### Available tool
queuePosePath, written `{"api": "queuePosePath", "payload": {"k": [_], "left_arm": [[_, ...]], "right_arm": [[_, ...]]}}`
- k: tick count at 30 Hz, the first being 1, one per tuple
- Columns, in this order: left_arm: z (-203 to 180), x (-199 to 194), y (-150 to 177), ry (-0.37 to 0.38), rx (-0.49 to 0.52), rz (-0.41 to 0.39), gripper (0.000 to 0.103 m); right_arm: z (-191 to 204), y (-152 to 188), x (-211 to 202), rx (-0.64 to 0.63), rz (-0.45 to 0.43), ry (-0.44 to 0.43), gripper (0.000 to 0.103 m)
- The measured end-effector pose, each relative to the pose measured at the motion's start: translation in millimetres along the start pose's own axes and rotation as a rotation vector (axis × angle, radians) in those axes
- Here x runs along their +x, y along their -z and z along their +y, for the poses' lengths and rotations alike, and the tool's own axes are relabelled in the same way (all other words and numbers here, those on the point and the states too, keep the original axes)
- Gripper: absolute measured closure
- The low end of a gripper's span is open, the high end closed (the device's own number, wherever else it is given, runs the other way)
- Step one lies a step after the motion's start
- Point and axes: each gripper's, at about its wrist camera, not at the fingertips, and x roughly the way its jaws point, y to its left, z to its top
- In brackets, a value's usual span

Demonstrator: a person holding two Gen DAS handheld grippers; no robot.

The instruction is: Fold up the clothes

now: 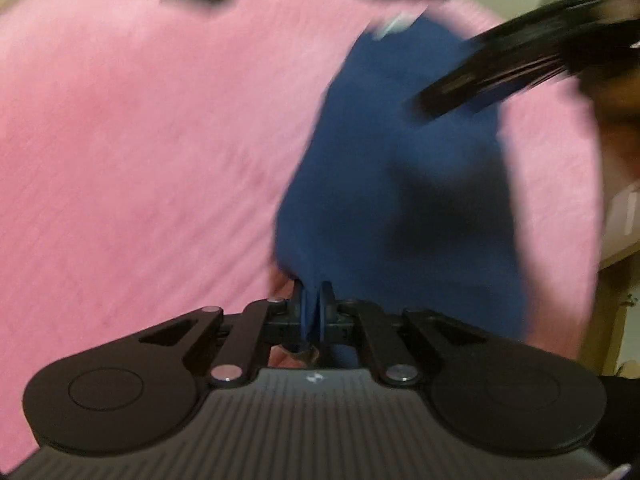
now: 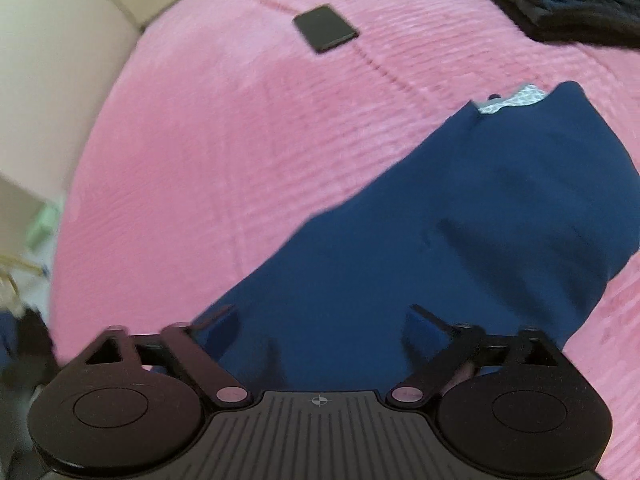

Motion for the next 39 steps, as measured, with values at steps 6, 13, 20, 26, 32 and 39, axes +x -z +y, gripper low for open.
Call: {"api": "queuePosePath", "payload": {"k": [6, 13, 20, 26, 32, 39], "left_arm": [[-77.8, -76.6, -19.1, 0.301, 0.244, -0.183, 0.1], [-135.9, -69.0, -17.6, 0.445, 0.342, -0.135, 0.1], [-92.6, -47.7, -45.1, 0.375, 0.25, -0.129, 0.067], [-32.2, 5.1, -117.3, 0.176, 0.137, -0.101, 0.061], [-30.1, 82.3, -172.2, 0.132, 0.078, -0.062, 0.039], [-40.0, 179.6, -225.5, 0.102, 0.037, 0.017, 0.038]], "right_arm": [[-12.3, -12.8, 0.1, 0.081, 0.078, 0.033, 0.001], [-78.7, 8.2, -46.6, 0.169, 0.083, 0.156, 0.101], [-171.1, 59.1, -147.2, 0.318, -0.033, 0.371, 0.101], [-229.4, 97.3, -158.6, 0.437, 0.037, 0.465, 0.101], [-261.4, 89.0, -128.6, 0.386, 0.154, 0.429, 0.098], [-231.1, 13.1, -133.4, -0.007, -0.007, 0.339, 0.026]]}}
